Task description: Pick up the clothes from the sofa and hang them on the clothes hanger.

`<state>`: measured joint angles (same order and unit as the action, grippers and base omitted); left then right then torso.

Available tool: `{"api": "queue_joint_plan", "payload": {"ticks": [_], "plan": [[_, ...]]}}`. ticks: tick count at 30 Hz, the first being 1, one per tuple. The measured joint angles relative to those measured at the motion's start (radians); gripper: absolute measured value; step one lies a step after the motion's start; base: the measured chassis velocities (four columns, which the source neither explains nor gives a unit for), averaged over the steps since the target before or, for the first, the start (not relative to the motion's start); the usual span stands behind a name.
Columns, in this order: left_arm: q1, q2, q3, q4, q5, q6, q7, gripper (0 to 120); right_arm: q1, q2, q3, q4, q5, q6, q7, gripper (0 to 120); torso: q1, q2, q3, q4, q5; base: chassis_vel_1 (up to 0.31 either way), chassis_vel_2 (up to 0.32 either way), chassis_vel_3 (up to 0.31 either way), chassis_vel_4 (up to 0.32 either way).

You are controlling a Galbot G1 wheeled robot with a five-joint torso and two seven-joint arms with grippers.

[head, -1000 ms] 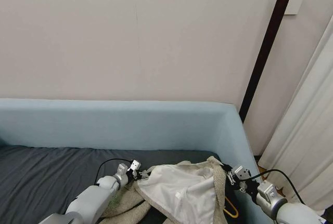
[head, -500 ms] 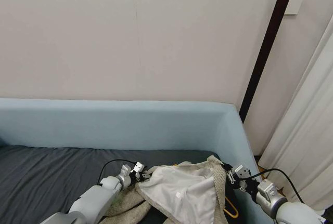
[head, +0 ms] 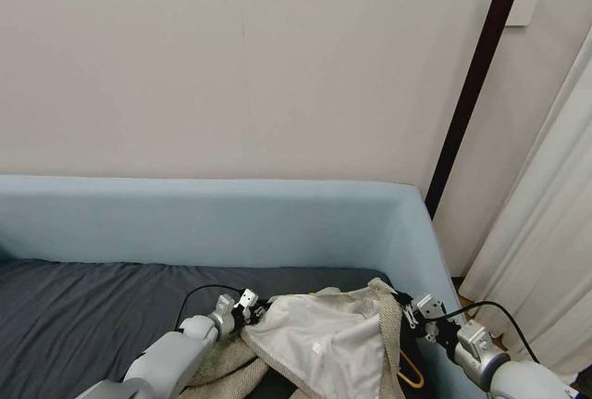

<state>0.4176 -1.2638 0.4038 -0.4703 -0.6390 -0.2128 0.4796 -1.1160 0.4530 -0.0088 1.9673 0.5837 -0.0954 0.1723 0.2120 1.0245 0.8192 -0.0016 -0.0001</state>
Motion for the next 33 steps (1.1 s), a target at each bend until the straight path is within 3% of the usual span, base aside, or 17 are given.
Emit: {"api": "queue_joint_plan", "payload": {"ticks": [8,10,12,14,16,19,20,22,24,26,27,29,30,33], "plan": [[0.02,0.011,-0.023,-0.043,-0.012,-0.014,-0.033,0,-0.006,0.012,0.002,0.002,0.007,0.001,0.007,0,0.0,0.0,0.0,0.0,-0.0002,0.0,0.0,0.0,0.0],[0.023,0.026,-0.023,-0.074,-0.028,-0.019,-0.047,0,-0.001,0.019,0.002,0.001,0.013,0.004,0.009,0,0.0,0.0,0.0,-0.0002,-0.0001,0.0,0.0,0.0,0.0],[0.026,0.082,-0.015,-0.165,-0.067,-0.035,-0.082,0,0.018,0.036,-0.001,-0.004,0.026,0.012,0.01,0,0.0,0.0,0.0,-0.0001,-0.0003,0.0,0.0,0.0,0.0],[0.026,0.088,-0.014,-0.173,-0.071,-0.035,-0.085,0,0.019,0.037,-0.001,-0.004,0.027,0.013,0.01,0,0.0,0.0,0.0,-0.0001,-0.0002,0.0,0.0,0.0,0.0],[0.034,0.195,-0.009,-0.314,-0.161,-0.02,-0.148,0,0.041,0.052,-0.005,-0.008,0.037,0.019,0.01,0,0.0,0.0,0.0,0.0,-0.0003,0.0,0.0,0.0,0.0],[0.041,0.247,-0.011,-0.374,-0.196,-0.01,-0.175,0,0.05,0.057,-0.008,-0.009,0.041,0.021,0.01,0,0.0,0.0,0.0,0.0001,-0.0002,0.0,0.0,0.0,0.0],[0.055,0.314,-0.024,-0.467,-0.234,0.004,-0.209,0,0.061,0.065,-0.012,-0.011,0.043,0.028,0.008,0,0.0,0.0,0.0,0.0007,-0.0003,0.0,0.0,0.0,0.0],[0.06,0.33,-0.033,-0.496,-0.245,0.007,-0.219,0,0.065,0.068,-0.014,-0.012,0.044,0.031,0.008,0,0.0,0.0,0.0,0.0008,-0.0002,0.0,0.0,0.0,0.0],[0.085,0.401,-0.073,-0.624,-0.294,0.028,-0.263,0,0.081,0.077,-0.016,-0.012,0.054,0.043,0.005,0,0.0,0.0,0.0,0.0,0.0,0.0,0.0,0.0,0.0],[0.091,0.416,-0.084,-0.656,-0.303,0.033,-0.271,0,0.085,0.079,-0.017,-0.011,0.057,0.047,0.003,0,0.0,0.0,0.0,0.0001,-0.0002,0.0,0.0,0.0,0.0],[0.112,0.459,-0.115,-0.743,-0.327,0.047,-0.293,0,0.097,0.084,-0.018,-0.01,0.063,0.06,-0.003,0,0.0,0.0,0.0,-0.0004,-0.0006,0.0,0.0,0.0,0.0],[0.139,0.51,-0.159,-0.831,-0.355,0.062,-0.32,0,0.113,0.093,-0.019,-0.005,0.079,0.071,-0.008,0,0.0,0.0,0.0,-0.0005,-0.0002,0.0,0.0,0.0,0.0],[0.139,0.51,-0.159,-0.831,-0.355,0.062,-0.32,0,0.113,0.093,-0.019,-0.005,0.079,0.071,-0.008,0,0.0,0.0,0.0,-0.0005,-0.0002,0.0,0.0,0.0,0.0],[0.215,0.606,-0.271,-0.999,-0.394,0.088,-0.352,0,0.152,0.113,-0.027,0.01,0.125,0.076,-0.01,0,0.0,0.0,0.0,0.0,-0.0002,0.0,0.0,0.0,0.0]]}}
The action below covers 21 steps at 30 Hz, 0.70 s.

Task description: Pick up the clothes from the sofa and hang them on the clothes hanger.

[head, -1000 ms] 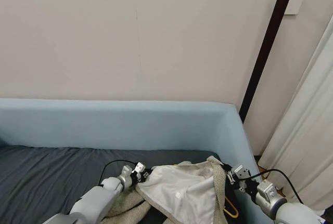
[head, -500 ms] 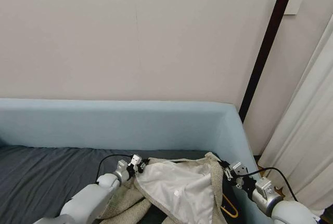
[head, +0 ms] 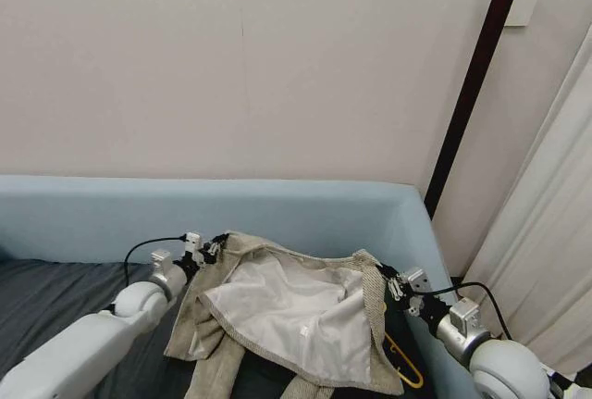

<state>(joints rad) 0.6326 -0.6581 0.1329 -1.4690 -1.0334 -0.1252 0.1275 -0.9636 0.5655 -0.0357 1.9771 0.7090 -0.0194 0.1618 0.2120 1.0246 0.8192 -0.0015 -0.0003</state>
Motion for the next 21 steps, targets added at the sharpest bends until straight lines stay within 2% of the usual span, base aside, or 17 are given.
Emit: {"api": "queue_joint_plan", "payload": {"ticks": [3,7,8,9,10,11,14,15,17,20,21], "plan": [[0.067,0.054,-0.081,-0.089,-0.028,0.013,-0.019,0,0.039,0.008,-0.017,0.007,0.031,0.004,-0.008,0,0.0,0.0,0.0,0.0,0.0,0.0,0.0,0.0,0.0],[0.12,0.096,-0.14,-0.152,-0.055,0.018,-0.036,0,0.078,0.015,-0.032,0.011,0.052,0.01,-0.009,0,0.0,0.0,0.0,-0.0001,-0.0004,0.0,0.0,0.0,0.0],[0.154,0.123,-0.179,-0.193,-0.075,0.021,-0.05,0,0.11,0.02,-0.045,0.014,0.07,0.016,-0.009,0,0.0,0.0,0.0,0.0002,0.0,0.0,0.0,0.0,0.0],[0.154,0.123,-0.179,-0.193,-0.075,0.021,-0.05,0,0.11,0.02,-0.045,0.014,0.07,0.016,-0.009,0,0.0,0.0,0.0,0.0002,0.0,0.0,0.0,0.0,0.0],[0.173,0.142,-0.204,-0.224,-0.088,0.023,-0.058,0,0.131,0.021,-0.05,0.017,0.083,0.02,-0.009,0,0.0,0.0,0.0,0.0013,0.0005,0.0,0.0,0.0,0.0],[0.184,0.18,-0.23,-0.279,-0.121,0.024,-0.074,0,0.149,0.015,-0.037,0.034,0.114,0.022,-0.005,0,0.0,0.0,0.0,0.0016,0.0002,0.0,0.0,0.0,0.0],[0.138,0.232,-0.249,-0.364,-0.21,0.035,-0.13,0,0.176,-0.033,0.021,0.078,0.189,0.014,0.018,0,0.0,0.0,0.0,-0.0008,0.0002,0.0,0.0,0.0,0.0],[0.138,0.232,-0.249,-0.364,-0.21,0.035,-0.13,0,0.176,-0.033,0.021,0.078,0.189,0.014,0.018,0,0.0,0.0,0.0,-0.0008,0.0002,0.0,0.0,0.0,0.0],[0.112,0.27,-0.263,-0.423,-0.265,0.042,-0.168,0,0.211,-0.074,0.03,0.104,0.236,0.01,0.029,0,0.0,0.0,0.0,-0.0008,0.0002,0.0,0.0,0.0,0.0],[0.158,0.323,-0.343,-0.498,-0.304,0.047,-0.199,0,0.232,-0.102,0.037,0.139,0.279,0.003,0.04,0,0.0,0.0,0.0,0.0002,0.0007,0.0,0.0,0.0,0.0],[0.158,0.323,-0.343,-0.498,-0.304,0.047,-0.199,0,0.232,-0.102,0.037,0.139,0.279,0.003,0.04,0,0.0,0.0,0.0,0.0002,0.0007,0.0,0.0,0.0,0.0]]}}
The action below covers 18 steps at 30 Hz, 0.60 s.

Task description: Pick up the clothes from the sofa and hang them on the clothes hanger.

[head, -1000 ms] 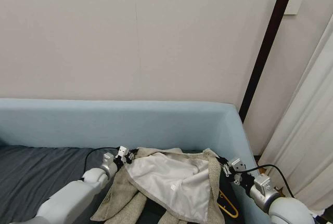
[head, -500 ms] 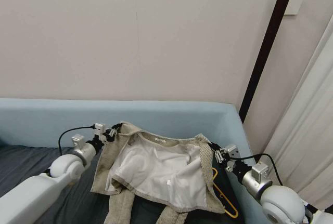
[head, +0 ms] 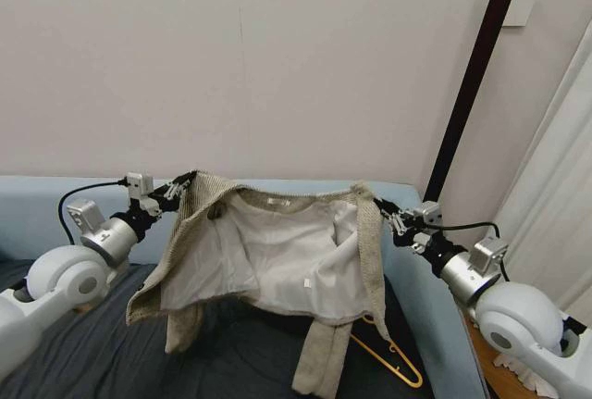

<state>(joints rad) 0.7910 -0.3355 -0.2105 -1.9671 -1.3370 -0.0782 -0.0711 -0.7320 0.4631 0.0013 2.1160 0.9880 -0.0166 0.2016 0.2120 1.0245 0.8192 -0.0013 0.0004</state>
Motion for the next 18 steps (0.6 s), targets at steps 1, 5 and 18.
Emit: {"api": "queue_joint_plan", "payload": {"ticks": [1,5,18], "plan": [[0.037,0.015,-0.046,-0.027,-0.006,0.001,-0.007,0,-0.007,-0.011,0.011,0.02,0.014,-0.003,0.004,0,0.0,0.0,0.0,0.0001,-0.0006,0.0,0.0,0.0,0.0],[0.133,0.046,-0.158,-0.115,-0.03,0.011,-0.037,0,-0.035,-0.031,0.036,0.081,0.044,-0.015,0.013,0,0.0,0.0,0.0,-0.0002,-0.0001,0.0,0.0,0.0,0.0],[0.209,0.082,-0.343,-0.207,-0.139,0.114,-0.207,0,-0.042,-0.065,0.066,0.204,0.133,-0.031,0.055,0,0.0,0.0,0.0,-0.0004,-0.0004,0.0,0.0,0.0,0.0]]}}
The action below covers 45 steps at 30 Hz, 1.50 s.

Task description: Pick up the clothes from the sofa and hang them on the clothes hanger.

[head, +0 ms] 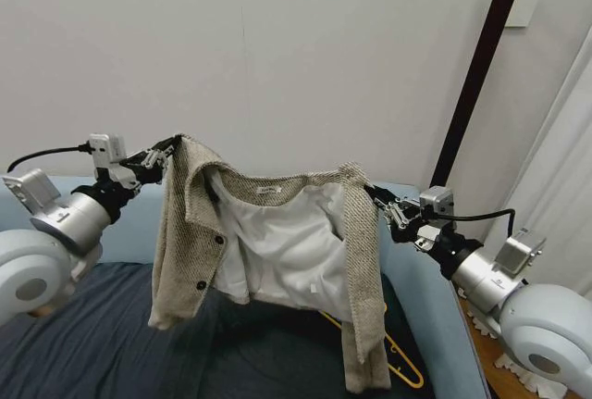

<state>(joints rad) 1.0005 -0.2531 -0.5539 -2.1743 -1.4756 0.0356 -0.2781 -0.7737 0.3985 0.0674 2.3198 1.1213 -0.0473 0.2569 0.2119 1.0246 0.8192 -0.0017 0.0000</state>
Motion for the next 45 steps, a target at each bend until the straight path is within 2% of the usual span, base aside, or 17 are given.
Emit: {"api": "queue_joint_plan", "payload": {"ticks": [3,7,8,13,14,18,25,29,31,35,36,39,40,44,45], "plan": [[0.017,-0.02,0.017,0.01,0.019,0.02,-0.017,0,0.003,0.034,-0.026,-0.026,-0.003,-0.001,0.0,0,0.0,0.0,0.0,0.0,0.0,0.0,0.0,0.0,0.0],[0.056,-0.1,0.103,0.069,0.106,0.048,-0.031,0,0.033,0.147,-0.128,-0.143,-0.037,-0.001,-0.01,0,0.0,0.0,0.0,0.0003,-0.0003,0.0,0.0,0.0,0.0],[0.056,-0.1,0.103,0.069,0.106,0.048,-0.031,0,0.033,0.147,-0.128,-0.143,-0.037,-0.001,-0.01,0,0.0,0.0,0.0,0.0003,-0.0003,0.0,0.0,0.0,0.0],[0.105,-0.248,0.19,0.176,0.201,0.051,-0.036,0,0.032,0.29,-0.262,-0.304,-0.077,0.01,-0.025,0,0.0,0.0,0.0,0.0002,-0.0008,0.0,0.0,0.0,0.0],[0.105,-0.248,0.19,0.176,0.201,0.051,-0.036,0,0.032,0.29,-0.262,-0.304,-0.077,0.01,-0.025,0,0.0,0.0,0.0,0.0002,-0.0008,0.0,0.0,0.0,0.0],[0.134,-0.377,0.239,0.276,0.291,0.05,-0.022,0,0.046,0.407,-0.365,-0.479,-0.152,0.039,-0.057,0,0.0,0.0,0.0,0.0001,-0.0005,0.0,0.0,0.0,0.0],[0.145,-0.46,0.26,0.392,0.355,0.023,0.008,0,0.066,0.505,-0.43,-0.659,-0.204,0.082,-0.087,0,0.0,0.0,0.0,0.0006,0.0,0.0,0.0,0.0,0.0],[0.08,-0.511,0.311,0.499,0.395,0.004,0.016,0,0.082,0.549,-0.445,-0.74,-0.225,0.099,-0.095,0,0.0,0.0,0.0,0.0,0.0,0.0,0.0,0.0,0.0],[0.075,-0.514,0.316,0.505,0.396,0.003,0.016,0,0.084,0.551,-0.446,-0.745,-0.225,0.099,-0.095,0,0.0,0.0,0.0,0.0,-0.0001,0.0,0.0,0.0,0.0],[-0.029,-0.554,0.406,0.617,0.418,-0.015,0.03,0,0.126,0.584,-0.468,-0.805,-0.212,0.098,-0.093,0,0.0,0.0,0.0,0.0003,0.0,0.0,0.0,0.0,0.0],[-0.029,-0.554,0.406,0.617,0.418,-0.015,0.03,0,0.126,0.584,-0.468,-0.805,-0.212,0.098,-0.093,0,0.0,0.0,0.0,0.0003,0.0,0.0,0.0,0.0,0.0],[-0.127,-0.589,0.481,0.73,0.427,-0.031,0.035,0,0.151,0.62,-0.475,-0.86,-0.202,0.093,-0.088,0,0.0,0.0,0.0,0.0001,0.0,0.0,0.0,0.0,0.0],[-0.127,-0.589,0.481,0.73,0.427,-0.031,0.035,0,0.151,0.62,-0.475,-0.86,-0.202,0.093,-0.088,0,0.0,0.0,0.0,0.0001,0.0,0.0,0.0,0.0,0.0],[-0.212,-0.626,0.53,0.831,0.431,-0.038,0.036,0,0.17,0.643,-0.48,-0.914,-0.206,0.092,-0.089,0,0.0,0.0,0.0,0.0002,-0.0002,0.0,0.0,0.0,0.0],[-0.238,-0.636,0.544,0.86,0.435,-0.042,0.036,4,0.176,0.648,-0.48,-0.932,-0.206,0.092,-0.09,0,0.0,0.0,0.0,0.0001,0.0,0.0,0.0,0.0,0.0]]}}
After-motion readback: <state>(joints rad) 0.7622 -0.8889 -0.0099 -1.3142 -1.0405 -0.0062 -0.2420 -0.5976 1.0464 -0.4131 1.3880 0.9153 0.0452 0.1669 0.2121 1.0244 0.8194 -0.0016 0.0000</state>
